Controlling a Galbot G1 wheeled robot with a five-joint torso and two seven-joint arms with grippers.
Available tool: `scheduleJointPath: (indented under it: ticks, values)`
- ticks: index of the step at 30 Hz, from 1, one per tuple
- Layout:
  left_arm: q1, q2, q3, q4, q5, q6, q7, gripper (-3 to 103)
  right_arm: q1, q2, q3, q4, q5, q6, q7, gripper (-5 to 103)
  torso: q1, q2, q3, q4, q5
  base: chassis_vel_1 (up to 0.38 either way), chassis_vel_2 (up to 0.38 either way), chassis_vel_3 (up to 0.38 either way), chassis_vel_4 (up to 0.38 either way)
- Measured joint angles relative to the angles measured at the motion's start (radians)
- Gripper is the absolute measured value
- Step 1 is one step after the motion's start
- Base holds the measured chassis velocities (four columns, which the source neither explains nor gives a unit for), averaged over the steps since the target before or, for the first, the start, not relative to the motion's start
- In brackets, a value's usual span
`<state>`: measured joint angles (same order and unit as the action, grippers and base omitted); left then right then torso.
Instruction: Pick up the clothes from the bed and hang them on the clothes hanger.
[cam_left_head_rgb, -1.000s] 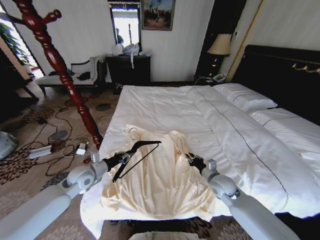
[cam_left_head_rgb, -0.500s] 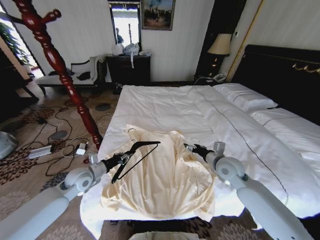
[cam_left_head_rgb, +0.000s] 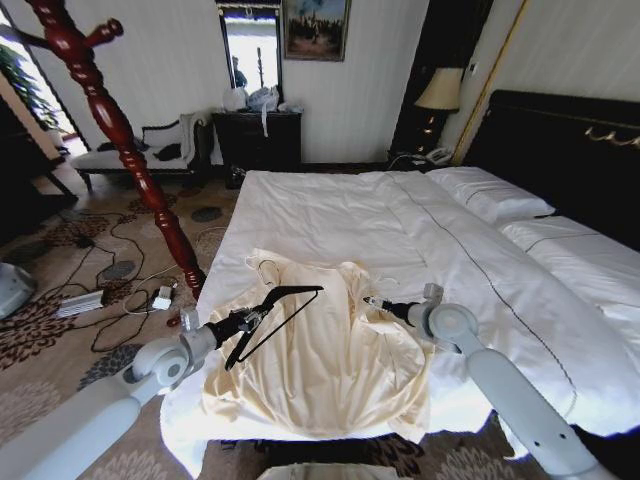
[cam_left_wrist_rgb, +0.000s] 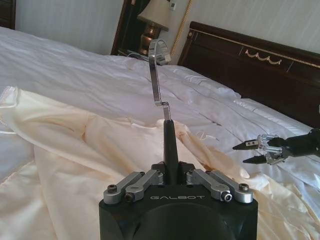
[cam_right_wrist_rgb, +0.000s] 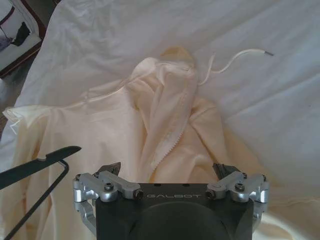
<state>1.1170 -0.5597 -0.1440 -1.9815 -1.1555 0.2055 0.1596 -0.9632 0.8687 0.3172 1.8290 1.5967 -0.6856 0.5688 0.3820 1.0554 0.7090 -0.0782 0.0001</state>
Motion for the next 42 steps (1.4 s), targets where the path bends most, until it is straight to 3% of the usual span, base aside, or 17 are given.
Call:
scheduleJointPath:
  ticks: [7,21,38,39,42]
  values:
    - [0.0,0.002,0.004,0.0,0.0,0.0,-0.003,14,0.03,0.034,-0.02,-0.025,0.032,-0.003,0.005,100,0.0,0.0,0.0,0.0006,-0.0001,0.0,0.0,0.0,0.0]
    - [0.028,0.015,0.004,-0.021,-0.012,0.0,-0.007,14,0.121,0.135,-0.027,-0.197,-0.001,0.0,-0.047,100,0.0,0.0,0.0,0.0007,-0.0001,0.0,0.0,0.0,0.0]
    - [0.039,0.009,-0.003,-0.018,-0.008,0.0,-0.014,14,0.177,0.175,-0.05,-0.229,0.0,-0.011,-0.05,103,0.0,0.0,0.0,0.0004,-0.0001,0.0,0.0,0.0,0.0]
    - [0.039,0.009,-0.003,-0.017,-0.008,0.0,-0.014,14,0.181,0.178,-0.05,-0.235,-0.001,-0.015,-0.052,95,0.0,0.0,0.0,0.0005,-0.0001,0.0,0.0,0.0,0.0]
    - [0.039,0.009,-0.002,-0.017,-0.008,0.0,-0.014,14,0.183,0.179,-0.05,-0.242,-0.004,-0.019,-0.054,95,0.0,0.0,0.0,0.0004,-0.0001,0.0,0.0,0.0,0.0]
